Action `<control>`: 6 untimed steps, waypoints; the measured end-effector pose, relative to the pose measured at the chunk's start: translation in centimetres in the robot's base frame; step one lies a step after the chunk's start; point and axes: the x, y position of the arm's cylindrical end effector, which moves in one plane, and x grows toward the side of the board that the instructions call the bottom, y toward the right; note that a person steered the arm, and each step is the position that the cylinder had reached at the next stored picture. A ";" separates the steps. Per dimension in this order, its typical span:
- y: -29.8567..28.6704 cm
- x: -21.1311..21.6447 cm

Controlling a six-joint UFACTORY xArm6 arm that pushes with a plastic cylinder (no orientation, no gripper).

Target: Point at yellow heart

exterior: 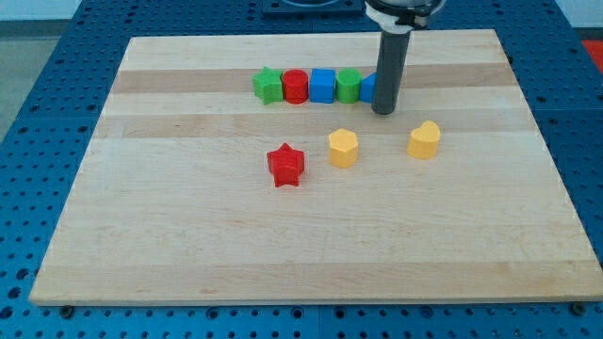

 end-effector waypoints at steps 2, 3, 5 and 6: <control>4.9 1.2; 7.7 2.6; 7.5 6.0; 4.8 6.0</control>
